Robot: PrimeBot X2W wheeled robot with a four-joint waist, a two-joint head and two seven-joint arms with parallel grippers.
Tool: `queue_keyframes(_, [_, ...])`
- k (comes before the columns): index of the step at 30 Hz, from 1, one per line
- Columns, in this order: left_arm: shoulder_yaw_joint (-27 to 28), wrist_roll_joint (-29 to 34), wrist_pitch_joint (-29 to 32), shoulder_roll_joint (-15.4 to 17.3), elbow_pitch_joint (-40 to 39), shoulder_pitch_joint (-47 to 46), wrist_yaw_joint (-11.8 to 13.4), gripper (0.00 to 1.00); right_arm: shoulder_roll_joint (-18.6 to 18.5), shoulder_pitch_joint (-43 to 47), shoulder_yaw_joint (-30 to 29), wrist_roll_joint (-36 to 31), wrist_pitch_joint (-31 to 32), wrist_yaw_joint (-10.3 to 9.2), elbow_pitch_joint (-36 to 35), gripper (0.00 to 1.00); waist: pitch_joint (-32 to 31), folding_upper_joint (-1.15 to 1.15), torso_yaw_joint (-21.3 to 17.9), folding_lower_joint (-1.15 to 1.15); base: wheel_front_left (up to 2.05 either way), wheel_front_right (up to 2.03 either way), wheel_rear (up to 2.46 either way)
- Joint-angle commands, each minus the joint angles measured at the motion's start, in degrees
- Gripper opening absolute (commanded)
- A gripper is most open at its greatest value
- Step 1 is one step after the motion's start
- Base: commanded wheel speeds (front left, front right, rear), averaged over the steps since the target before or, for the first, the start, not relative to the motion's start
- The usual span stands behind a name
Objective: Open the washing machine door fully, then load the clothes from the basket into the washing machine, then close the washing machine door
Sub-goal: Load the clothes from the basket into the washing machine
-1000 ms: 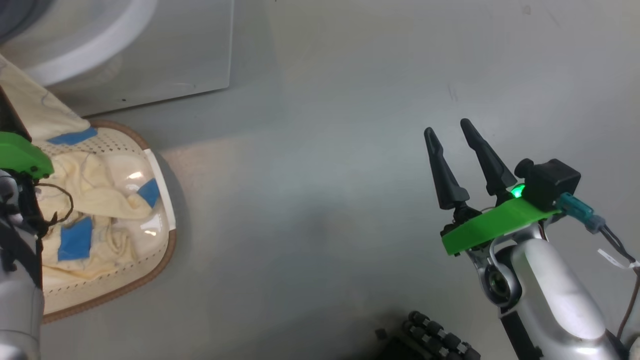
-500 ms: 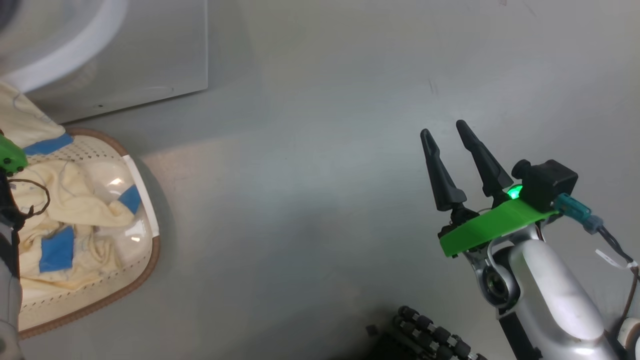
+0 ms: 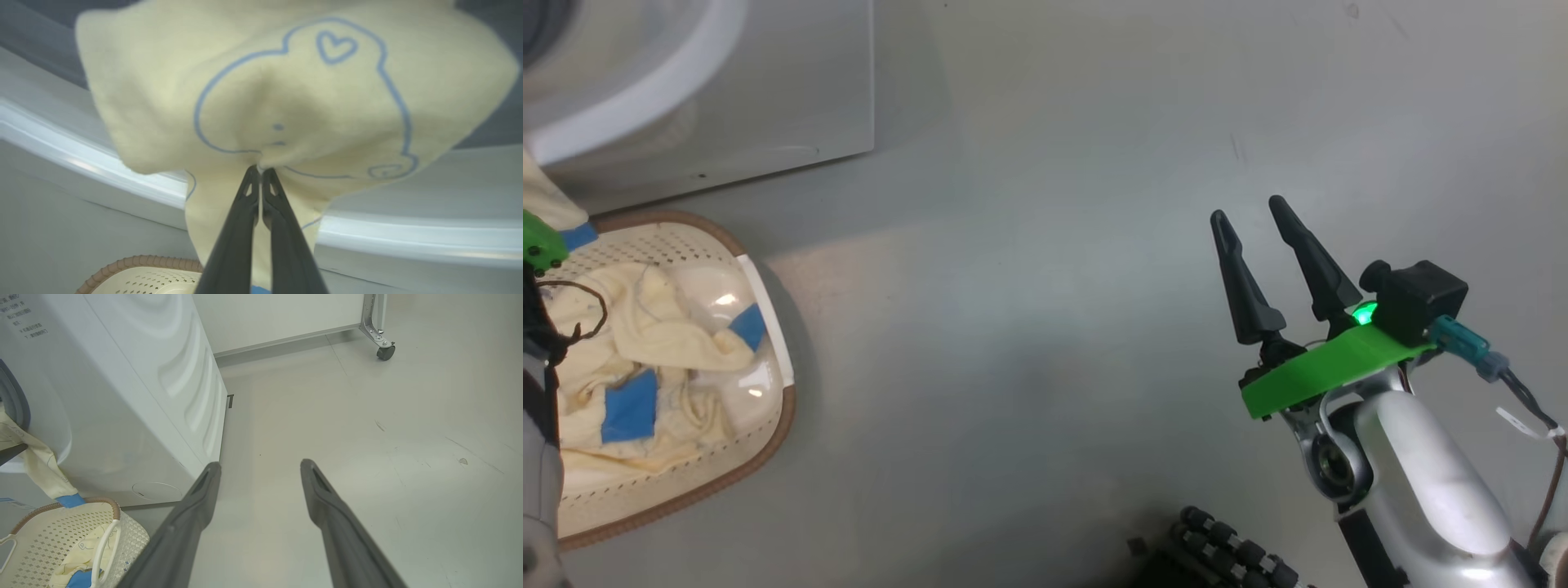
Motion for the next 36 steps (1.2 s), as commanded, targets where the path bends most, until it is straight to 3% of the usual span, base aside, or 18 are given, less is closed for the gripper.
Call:
queue_keyframes(1, [1.02, -0.29, -0.45, 2.56, -2.75, -0.38, -0.17, 0.0, -0.26, 0.65, 0.52, -0.11, -0.55, 0.23, -1.47, 1.0, -0.4, 0.0, 0.29, 0.0, 0.0, 0.0, 0.0])
queue_keyframes(8, [1.66, 0.11, -0.45, 0.72, -10.32, 5.62, -0.58, 0.0, -0.26, 1.24, 0.45, -0.78, -0.55, 0.23, -0.9, 1.0, -2.91, 0.0, 1.67, 0.0, 0.0, 0.0, 0.0])
queue_keyframes(15, [4.29, 1.18, -0.45, -1.26, -24.21, 12.28, 0.18, 0.0, -0.26, 1.9, 0.68, -1.02, -0.55, 0.23, -0.51, 1.0, -4.46, 0.0, 2.63, 0.0, 0.0, 0.0, 0.0])
queue_keyframes(20, [5.27, 2.74, -0.46, -0.92, -33.56, 13.68, 0.53, 0.0, -0.26, 1.97, 1.07, -1.0, -0.55, 0.23, -0.54, 1.0, -4.42, 0.0, 3.01, 0.0, 0.0, 0.0, 0.0])
queue_keyframes(29, [2.4, 4.12, 5.91, 4.75, -39.14, 5.62, -0.43, 0.0, -0.26, 1.15, 2.03, 0.23, -0.55, 0.23, -0.98, 1.0, -1.45, 0.0, 2.3, 0.0, 0.0, 0.0, 0.0])
queue_keyframes(36, [-1.19, 3.62, 15.29, 11.96, -37.63, -5.9, -1.38, 0.0, -0.26, -0.52, 3.12, 2.21, -0.55, 0.23, -1.75, 1.0, 2.54, 0.0, 0.3, 0.0, 0.0, 0.0, 0.0])
